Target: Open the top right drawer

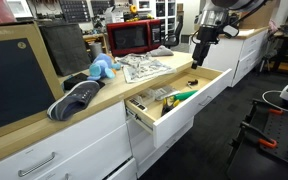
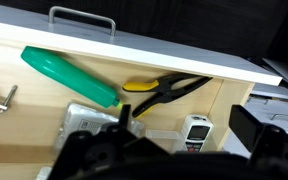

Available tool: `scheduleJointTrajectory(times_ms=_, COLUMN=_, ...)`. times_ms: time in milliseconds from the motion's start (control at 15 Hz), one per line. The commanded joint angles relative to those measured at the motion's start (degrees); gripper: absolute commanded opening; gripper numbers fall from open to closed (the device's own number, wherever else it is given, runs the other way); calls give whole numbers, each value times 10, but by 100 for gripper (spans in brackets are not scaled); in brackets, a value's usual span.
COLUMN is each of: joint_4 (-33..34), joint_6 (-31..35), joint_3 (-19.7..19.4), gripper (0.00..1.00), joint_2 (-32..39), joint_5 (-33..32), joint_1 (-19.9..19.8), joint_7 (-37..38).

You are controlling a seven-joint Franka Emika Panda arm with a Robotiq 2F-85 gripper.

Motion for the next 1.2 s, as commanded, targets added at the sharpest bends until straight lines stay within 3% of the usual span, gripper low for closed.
scheduleJointTrajectory(times_ms=0, joint_4=-13, joint_6=-33, joint_3=17, gripper=100, joint_2=-35, joint_5=-70, joint_1=-25, joint_7=105)
scheduleJointTrajectory(times_ms=267, joint_4=-5, joint_6=-103, joint_3=31, gripper=100, joint_2=-62, joint_5=-116, joint_1=-33, joint_7=199)
scheduleJointTrajectory(times_ms=533, joint_4=8, joint_6=-205, joint_3=36, gripper=100, joint_2=-94, joint_5=-103, joint_1=-31, joint_7=252)
scheduleJointTrajectory(times_ms=600, joint_4=5, joint_6=-163, joint_3=31, gripper=100, joint_2=-68, joint_5=-105, joint_1=-28, joint_7=221)
scheduleJointTrajectory(times_ms=1133, joint_4=5, joint_6=-190, joint_3=32, gripper=100, joint_2=-88, joint_5=-104, joint_1=-29, joint_7=240)
